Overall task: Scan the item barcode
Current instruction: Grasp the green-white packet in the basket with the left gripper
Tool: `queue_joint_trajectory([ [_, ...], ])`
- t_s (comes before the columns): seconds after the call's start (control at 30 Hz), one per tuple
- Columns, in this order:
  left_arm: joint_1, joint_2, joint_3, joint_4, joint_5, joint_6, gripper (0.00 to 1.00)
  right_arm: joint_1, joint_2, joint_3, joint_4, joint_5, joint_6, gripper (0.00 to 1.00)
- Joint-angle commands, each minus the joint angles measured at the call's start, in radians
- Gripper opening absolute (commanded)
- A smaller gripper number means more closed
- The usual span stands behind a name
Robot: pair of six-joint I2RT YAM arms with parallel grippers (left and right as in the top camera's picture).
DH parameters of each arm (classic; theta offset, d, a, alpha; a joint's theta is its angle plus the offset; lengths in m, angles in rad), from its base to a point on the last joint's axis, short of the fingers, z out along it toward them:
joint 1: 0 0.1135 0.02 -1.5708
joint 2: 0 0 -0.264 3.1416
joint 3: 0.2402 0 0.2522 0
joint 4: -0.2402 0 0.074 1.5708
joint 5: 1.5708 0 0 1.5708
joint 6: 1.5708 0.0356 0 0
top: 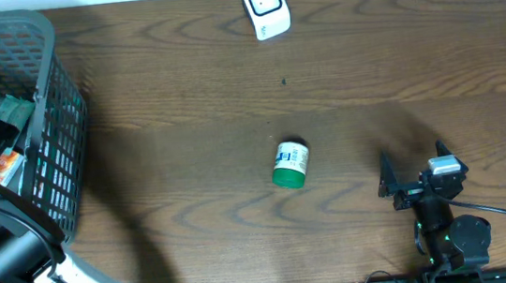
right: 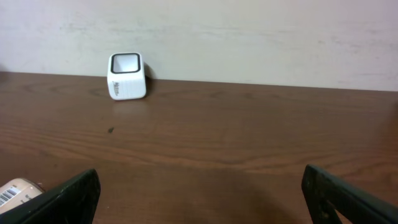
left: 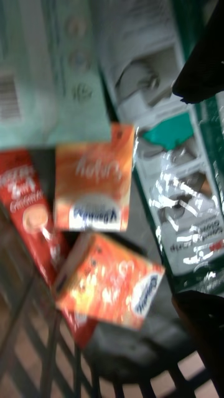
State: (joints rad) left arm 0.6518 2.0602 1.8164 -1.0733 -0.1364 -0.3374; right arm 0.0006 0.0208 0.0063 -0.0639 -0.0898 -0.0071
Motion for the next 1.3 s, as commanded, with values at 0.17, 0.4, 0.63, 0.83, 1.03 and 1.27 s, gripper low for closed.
queue_joint_trajectory([
  [0.17,0.02,0.005,-0.022,0.002,-0.198,-0.023,0.98,-0.005,-0.001,-0.001,-0.004,0.003,0.014,0.99],
  [0.4,0.04,0.005,-0.131,0.143,-0.197,0.045,0.98,-0.005,-0.001,-0.001,-0.004,0.003,0.014,0.99],
  [0.63,0.072,0.006,-0.242,0.288,-0.106,0.094,0.98,-0.005,-0.001,-0.001,-0.004,0.003,0.014,0.99],
  [0.83,0.083,-0.005,-0.266,0.306,0.166,0.093,0.99,-0.005,-0.001,-0.001,-0.004,0.003,0.014,0.99],
  [1.03,0.082,-0.037,-0.266,0.336,0.417,0.116,0.99,-0.005,-0.001,-0.001,-0.004,0.003,0.014,0.99],
  [1.27,0.082,-0.047,-0.265,0.387,0.619,0.193,0.98,-0.005,-0.001,-0.001,-0.004,0.003,0.014,0.99],
])
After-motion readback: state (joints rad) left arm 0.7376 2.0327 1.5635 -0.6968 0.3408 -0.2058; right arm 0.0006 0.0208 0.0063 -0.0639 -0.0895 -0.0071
